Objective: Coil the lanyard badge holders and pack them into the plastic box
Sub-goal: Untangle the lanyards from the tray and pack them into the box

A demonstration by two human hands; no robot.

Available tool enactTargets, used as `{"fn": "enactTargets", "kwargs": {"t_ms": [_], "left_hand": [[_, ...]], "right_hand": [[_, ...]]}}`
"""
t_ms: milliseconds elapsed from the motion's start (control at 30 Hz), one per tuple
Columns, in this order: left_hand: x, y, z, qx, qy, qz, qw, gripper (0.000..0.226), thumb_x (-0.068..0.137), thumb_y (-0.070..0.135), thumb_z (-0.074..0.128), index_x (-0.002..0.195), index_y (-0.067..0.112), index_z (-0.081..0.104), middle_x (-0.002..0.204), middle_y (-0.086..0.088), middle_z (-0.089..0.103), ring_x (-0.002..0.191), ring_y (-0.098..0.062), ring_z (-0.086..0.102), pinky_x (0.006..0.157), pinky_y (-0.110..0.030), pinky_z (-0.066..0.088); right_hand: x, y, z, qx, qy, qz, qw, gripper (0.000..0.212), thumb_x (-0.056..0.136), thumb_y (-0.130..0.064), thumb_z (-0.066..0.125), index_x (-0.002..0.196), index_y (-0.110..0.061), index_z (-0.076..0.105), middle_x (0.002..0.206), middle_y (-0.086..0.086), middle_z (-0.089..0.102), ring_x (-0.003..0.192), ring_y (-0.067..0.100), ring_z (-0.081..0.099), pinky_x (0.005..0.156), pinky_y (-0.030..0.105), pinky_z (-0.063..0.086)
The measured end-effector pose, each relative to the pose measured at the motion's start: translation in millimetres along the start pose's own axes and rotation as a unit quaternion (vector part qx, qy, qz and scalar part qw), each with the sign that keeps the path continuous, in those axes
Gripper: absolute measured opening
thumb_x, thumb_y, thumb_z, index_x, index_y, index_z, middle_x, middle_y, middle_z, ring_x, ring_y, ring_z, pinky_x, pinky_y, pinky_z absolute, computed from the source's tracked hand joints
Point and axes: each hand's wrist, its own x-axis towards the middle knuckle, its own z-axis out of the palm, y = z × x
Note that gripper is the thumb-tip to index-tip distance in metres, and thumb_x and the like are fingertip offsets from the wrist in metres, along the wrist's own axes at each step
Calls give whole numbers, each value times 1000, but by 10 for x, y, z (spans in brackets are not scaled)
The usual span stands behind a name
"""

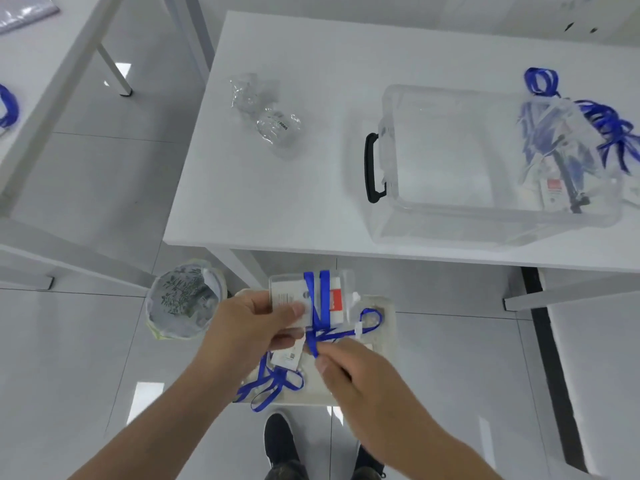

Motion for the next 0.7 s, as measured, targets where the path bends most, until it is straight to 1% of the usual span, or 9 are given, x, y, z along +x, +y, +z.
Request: {"fn": "enactTargets", "kwargs": {"t_ms": [67,133,267,367,433,500,567,600,700], "left_hand": [[-41,-47,-1,107,35,35,993,16,87,22,72,100,14,74,80,1,77,71,-14,74,71,-29,62],[-90,-52,-32,156,28,56,986,11,86,25,73,93,16,75,73,2,75,69,-14,73,73,-34,62],[-207,88,-110,146,-46,51,987,6,84,22,75,86,18,78,74,-1,77,73,-22,74,76,-37,62],[-292,296,-157,112,-99,52,987,9,85,17,71,87,25,76,81,1,78,79,-20,75,73,-34,60],[-347,462,-174,86,-122,59,987,12,85,16,70,86,26,76,84,1,79,80,-18,75,68,-28,59],[-387,647,-152,65,-133,71,986,12,84,15,69,88,23,77,85,-1,79,81,-18,75,64,-23,59],[-417,831,-57,50,-142,80,985,12,83,15,70,91,19,77,86,-4,79,81,-20,75,61,-20,59],[-424,919,9,48,-142,84,985,11,84,16,70,92,19,77,85,-5,78,81,-20,75,61,-19,58],[-405,1230,329,54,-118,123,984,8,87,18,71,93,18,76,84,-2,78,77,-17,76,67,-22,60]], "right_hand": [[-57,-145,-34,-74,-1,-8,997,26,105,-31,36,123,-33,55,108,-18,52,98,-2,49,84,12,37],[-64,-252,-177,-128,31,-25,991,34,104,-31,40,133,-38,54,122,-17,55,107,-1,49,88,8,34],[-20,-401,-471,-110,141,-59,982,11,87,-35,67,94,-40,73,89,-20,68,89,3,56,75,17,44],[26,-413,-619,-125,228,-78,963,10,74,-42,79,77,-36,70,88,-24,64,92,2,54,71,17,43],[27,-478,-762,-66,251,-72,963,14,68,-43,82,72,-36,71,94,-26,63,96,1,57,73,16,45],[7,-561,-939,7,247,-57,967,17,65,-43,84,71,-35,70,83,-22,67,78,1,62,64,18,49],[7,-607,-1133,44,245,-52,967,20,63,-38,86,68,-30,68,66,-16,66,54,4,56,50,13,42],[17,-623,-1238,53,248,-55,966,21,62,-34,87,67,-29,68,64,-15,66,50,3,52,48,11,39],[50,-610,-1690,53,258,-66,962,17,64,-27,88,71,-30,73,68,-14,70,52,3,54,51,11,41]]}}
